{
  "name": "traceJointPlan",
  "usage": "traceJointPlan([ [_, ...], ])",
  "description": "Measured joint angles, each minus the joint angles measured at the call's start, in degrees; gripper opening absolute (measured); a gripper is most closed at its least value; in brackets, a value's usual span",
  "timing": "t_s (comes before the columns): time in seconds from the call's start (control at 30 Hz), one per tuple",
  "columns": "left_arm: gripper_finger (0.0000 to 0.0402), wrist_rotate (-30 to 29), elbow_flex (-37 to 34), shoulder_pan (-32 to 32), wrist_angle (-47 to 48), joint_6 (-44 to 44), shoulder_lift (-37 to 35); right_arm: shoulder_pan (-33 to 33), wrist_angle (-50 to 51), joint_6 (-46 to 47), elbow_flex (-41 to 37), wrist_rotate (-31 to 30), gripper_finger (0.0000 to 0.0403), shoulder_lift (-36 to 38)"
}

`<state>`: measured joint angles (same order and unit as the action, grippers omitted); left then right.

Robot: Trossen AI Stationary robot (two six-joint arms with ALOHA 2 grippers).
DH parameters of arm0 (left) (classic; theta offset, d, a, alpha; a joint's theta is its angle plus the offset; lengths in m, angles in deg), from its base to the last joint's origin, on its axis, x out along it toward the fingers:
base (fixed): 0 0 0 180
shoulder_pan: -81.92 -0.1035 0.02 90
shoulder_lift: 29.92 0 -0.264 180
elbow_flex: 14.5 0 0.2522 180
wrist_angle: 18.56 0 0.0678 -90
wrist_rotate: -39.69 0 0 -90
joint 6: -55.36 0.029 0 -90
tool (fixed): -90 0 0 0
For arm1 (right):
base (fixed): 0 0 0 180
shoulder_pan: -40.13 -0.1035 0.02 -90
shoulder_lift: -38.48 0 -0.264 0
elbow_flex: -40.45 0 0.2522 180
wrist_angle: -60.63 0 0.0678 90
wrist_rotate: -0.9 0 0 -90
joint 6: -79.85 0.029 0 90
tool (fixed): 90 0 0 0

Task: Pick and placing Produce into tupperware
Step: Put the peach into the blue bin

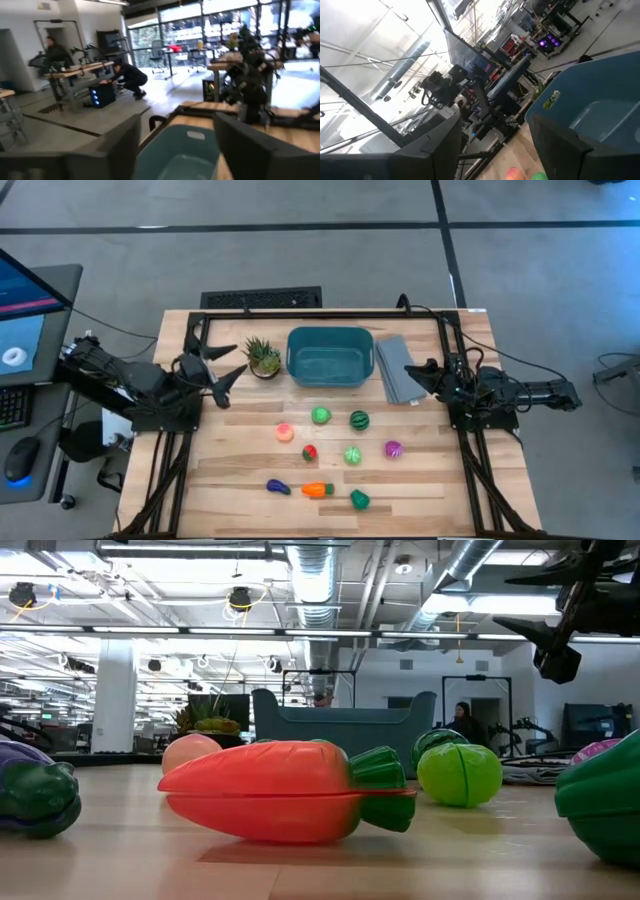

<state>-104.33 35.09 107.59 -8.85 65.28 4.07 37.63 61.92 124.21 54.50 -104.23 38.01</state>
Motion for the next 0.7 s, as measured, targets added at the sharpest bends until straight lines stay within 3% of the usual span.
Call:
traceJointPlan([
  [0.17, 0.0125, 1.18, -0.02, 0.0, 4.36, 0.9, 0.04, 0.0, 0.0, -5.59, 0.0, 0.02, 0.0256, 0.0],
  [0.33, 0.0067, 2.71, -0.02, 0.0, 2.5, -2.56, 0.69, 0.0, -0.02, -6.34, 0.0, -0.78, 0.0256, 0.0],
  [0.47, 0.0047, 6.4, -0.02, 0.0, 3.75, -3.68, 1.08, 0.02, -0.02, -2.86, 0.0, -1.61, 0.0256, 0.0],
  [0.7, 0.0047, 12.7, -0.02, 0.0, 3.62, -7.66, 1.07, 0.02, -0.02, -0.98, 0.0, -1.51, 0.0256, 0.0],
])
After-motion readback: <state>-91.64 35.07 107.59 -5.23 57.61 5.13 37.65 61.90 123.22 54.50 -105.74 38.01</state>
